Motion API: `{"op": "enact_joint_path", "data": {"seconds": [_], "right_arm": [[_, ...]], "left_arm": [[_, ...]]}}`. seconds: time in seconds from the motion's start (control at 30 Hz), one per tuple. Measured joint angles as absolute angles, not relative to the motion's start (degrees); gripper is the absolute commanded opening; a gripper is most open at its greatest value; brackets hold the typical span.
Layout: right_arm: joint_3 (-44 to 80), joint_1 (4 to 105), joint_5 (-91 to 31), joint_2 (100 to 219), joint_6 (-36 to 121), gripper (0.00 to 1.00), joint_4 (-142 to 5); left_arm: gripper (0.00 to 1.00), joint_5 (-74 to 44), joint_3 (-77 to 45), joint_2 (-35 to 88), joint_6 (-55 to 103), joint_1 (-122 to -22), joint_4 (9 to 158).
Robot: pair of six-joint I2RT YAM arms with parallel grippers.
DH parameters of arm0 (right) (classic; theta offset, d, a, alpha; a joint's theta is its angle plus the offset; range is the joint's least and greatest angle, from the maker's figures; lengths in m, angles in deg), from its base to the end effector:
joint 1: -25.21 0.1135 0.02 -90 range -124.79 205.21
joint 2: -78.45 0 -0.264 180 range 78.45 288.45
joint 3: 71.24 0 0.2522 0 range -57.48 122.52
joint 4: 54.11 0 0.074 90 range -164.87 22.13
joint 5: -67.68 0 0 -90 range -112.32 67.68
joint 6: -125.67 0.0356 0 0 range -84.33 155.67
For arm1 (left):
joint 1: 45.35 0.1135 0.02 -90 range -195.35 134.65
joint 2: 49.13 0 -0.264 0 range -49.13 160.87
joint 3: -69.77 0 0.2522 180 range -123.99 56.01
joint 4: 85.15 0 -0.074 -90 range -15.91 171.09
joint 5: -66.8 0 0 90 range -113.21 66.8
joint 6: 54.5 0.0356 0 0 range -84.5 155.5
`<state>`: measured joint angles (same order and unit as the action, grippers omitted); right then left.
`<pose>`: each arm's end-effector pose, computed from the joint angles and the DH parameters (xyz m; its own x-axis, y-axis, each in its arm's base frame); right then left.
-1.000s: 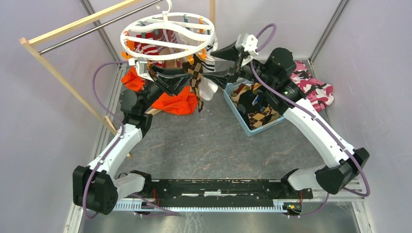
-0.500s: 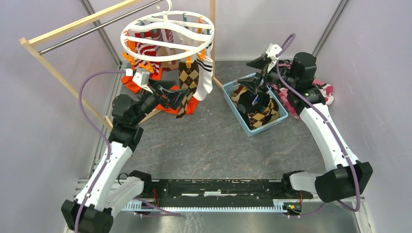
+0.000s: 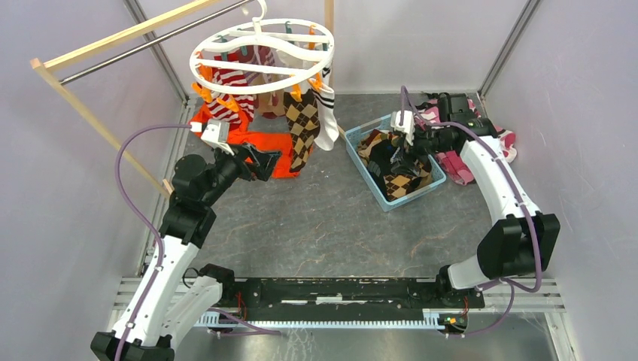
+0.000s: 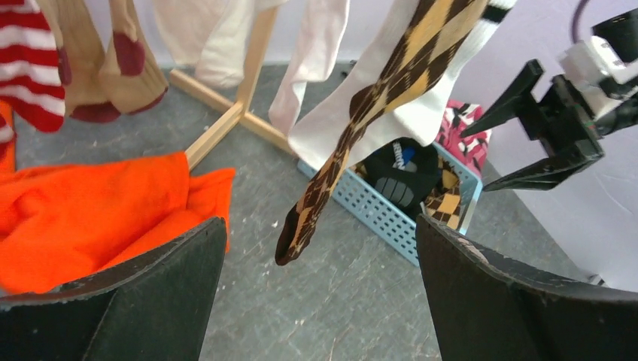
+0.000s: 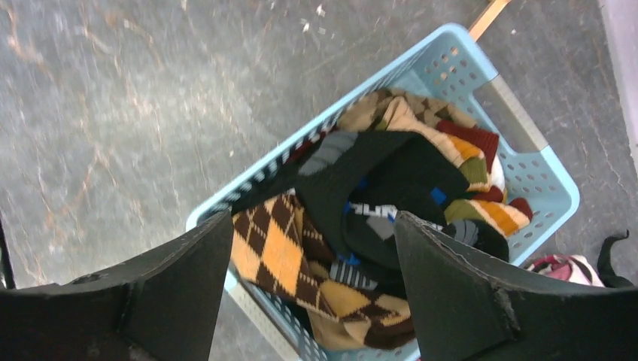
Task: Clip the socks to the hanger
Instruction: Pick up the sock from the bin.
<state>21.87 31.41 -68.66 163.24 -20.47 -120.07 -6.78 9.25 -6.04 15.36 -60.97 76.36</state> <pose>0.2938 0.0578 0.3296 -0.0863 -0.5860 -0.8057 -0.9534 0.2833 -0.1040 0.1667 -0.0571 0.3674 -0.1994 -0.2872 -0.9369 0.4919 0.7976 -0.3492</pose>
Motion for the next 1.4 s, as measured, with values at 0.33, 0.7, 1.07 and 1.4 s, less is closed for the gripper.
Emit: {"op": "enact_joint_path", "data": {"seconds": [0.33,0.7,1.07,1.4], "right_arm": [[13.9,25.9,-66.9,162.5,-55.0,0.6,-133.9],[14.0,26.4,-65.3,170.4,-60.9,0.47,-130.1],[14.1,27.2,-64.3,171.3,-59.1,0.0,-129.5],[28.5,25.7,-68.7,168.3,-51.7,0.0,-135.4]], "left_arm": [[1.0,-11.3,12.9,-8.7,15.4,-61.0,73.5],[1.0,-13.3,15.1,-11.0,15.4,-61.0,73.5],[1.0,-14.0,16.2,-12.4,15.4,-61.0,74.0],[1.0,-13.6,16.2,-14.5,15.4,-61.0,74.3]]}}
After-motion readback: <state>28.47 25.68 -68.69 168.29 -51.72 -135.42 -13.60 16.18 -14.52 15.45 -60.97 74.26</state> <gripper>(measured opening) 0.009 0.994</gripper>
